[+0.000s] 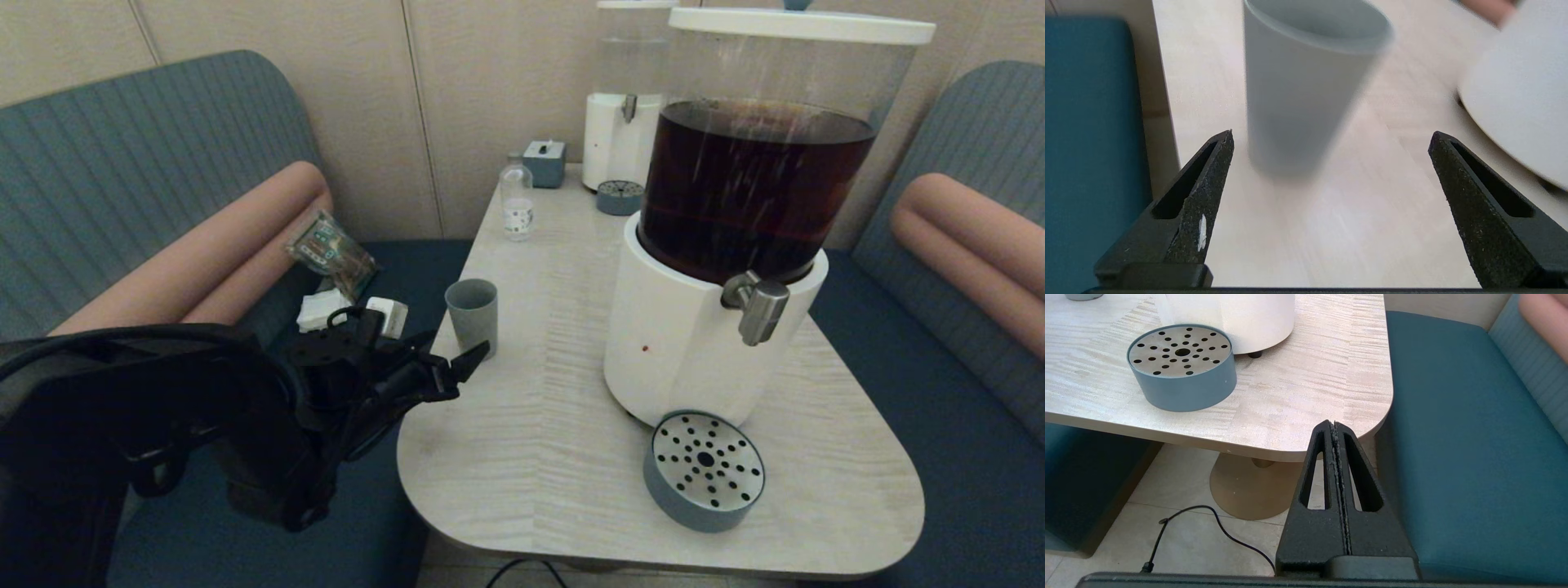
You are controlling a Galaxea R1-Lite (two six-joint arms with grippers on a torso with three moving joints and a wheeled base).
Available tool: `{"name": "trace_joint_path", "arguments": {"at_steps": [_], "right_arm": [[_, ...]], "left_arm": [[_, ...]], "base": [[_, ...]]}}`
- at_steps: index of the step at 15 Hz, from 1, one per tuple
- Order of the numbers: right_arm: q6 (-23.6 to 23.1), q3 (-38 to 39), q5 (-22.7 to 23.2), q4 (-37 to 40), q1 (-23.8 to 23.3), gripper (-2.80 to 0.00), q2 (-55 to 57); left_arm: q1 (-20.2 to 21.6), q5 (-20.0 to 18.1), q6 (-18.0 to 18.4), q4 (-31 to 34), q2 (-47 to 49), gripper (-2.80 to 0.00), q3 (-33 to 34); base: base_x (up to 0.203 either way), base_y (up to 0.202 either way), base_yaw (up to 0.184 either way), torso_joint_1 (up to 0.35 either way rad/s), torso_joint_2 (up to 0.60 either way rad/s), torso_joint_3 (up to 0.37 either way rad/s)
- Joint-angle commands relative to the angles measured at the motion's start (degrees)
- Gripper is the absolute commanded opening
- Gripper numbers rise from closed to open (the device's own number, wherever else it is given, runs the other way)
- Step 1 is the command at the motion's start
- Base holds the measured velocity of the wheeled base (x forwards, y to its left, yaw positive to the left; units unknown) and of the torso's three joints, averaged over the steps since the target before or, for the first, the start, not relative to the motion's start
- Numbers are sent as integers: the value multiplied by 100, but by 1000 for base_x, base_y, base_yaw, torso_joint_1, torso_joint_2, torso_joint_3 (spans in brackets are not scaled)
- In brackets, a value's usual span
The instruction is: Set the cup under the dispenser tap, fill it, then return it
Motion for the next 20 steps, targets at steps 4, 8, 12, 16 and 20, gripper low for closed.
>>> {"name": "trace_joint_path", "arguments": {"at_steps": [4,8,12,16,20], "right_arm": [[-4,4,-3,-1,-4,-280,-1],[-4,9,-3,-1,0,-280,-1],[-4,6,-3,-1,-2,-280,-1],[-4,9,5,-1,-3,-280,-1],[-4,0,6,-1,-4,-280,-1]], "left_arm": [[-50,-169,8,-48,-1696,0,1471],[-64,-380,24,-48,-2789,0,2278],[-67,-403,19,-48,-3344,-197,2696],[-62,-399,-31,-48,-3737,-280,2820],[-43,-3,-139,-48,-4572,-280,3096]], "base": [[0,0,0,0,0,0],[0,0,0,0,0,0],[0,0,0,0,0,0],[0,0,0,0,0,0],[0,0,0,0,0,0]]}}
